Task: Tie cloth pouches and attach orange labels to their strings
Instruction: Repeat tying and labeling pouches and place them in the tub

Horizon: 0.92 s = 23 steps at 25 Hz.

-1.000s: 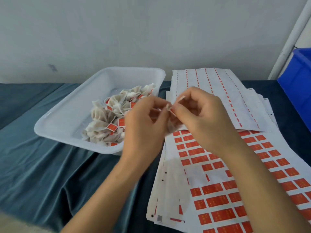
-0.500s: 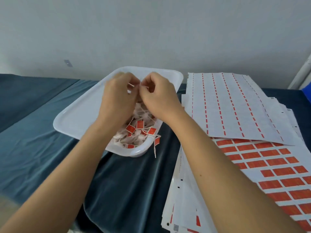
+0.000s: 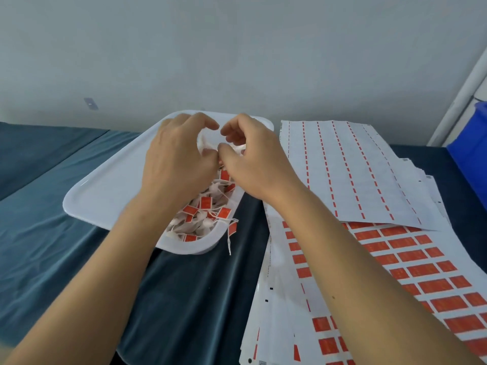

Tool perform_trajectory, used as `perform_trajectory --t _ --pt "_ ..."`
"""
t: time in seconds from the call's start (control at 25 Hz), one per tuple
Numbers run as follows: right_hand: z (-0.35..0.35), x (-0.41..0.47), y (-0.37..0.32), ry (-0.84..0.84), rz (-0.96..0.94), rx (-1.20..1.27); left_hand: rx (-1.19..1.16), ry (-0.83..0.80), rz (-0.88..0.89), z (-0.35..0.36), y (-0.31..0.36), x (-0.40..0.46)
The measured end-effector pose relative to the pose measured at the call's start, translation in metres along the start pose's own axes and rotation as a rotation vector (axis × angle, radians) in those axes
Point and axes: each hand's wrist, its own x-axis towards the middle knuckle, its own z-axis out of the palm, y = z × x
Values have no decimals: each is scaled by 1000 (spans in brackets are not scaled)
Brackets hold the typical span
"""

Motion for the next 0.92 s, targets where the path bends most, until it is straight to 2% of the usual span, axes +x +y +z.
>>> perform_trajectory --t 0.16,0.28,0.36,0.52,0.6,0.68,0.8,0.92 --pt "-30 -14 4 47 -22 -47 54 126 146 5 35 -8" --pt "-63 -32 13 88 -10 -95 -16 199 293 25 68 -21" --pt "-88 -51 26 112 53 -205 -133 95 350 50 91 -33" --pt "-128 -102 59 85 300 -536 -235 -192 286 113 128 -68" --pt "-143 -130 74 41 435 -683 -181 -318 303 146 142 -89" --pt "-150 -153 86 -51 530 -777 -25 -438 361 173 145 -106" --pt "-148 -171 98 -108 558 -797 76 -561 391 193 133 -117" --pt "-145 -172 103 -106 516 -846 86 -566 426 196 125 -119"
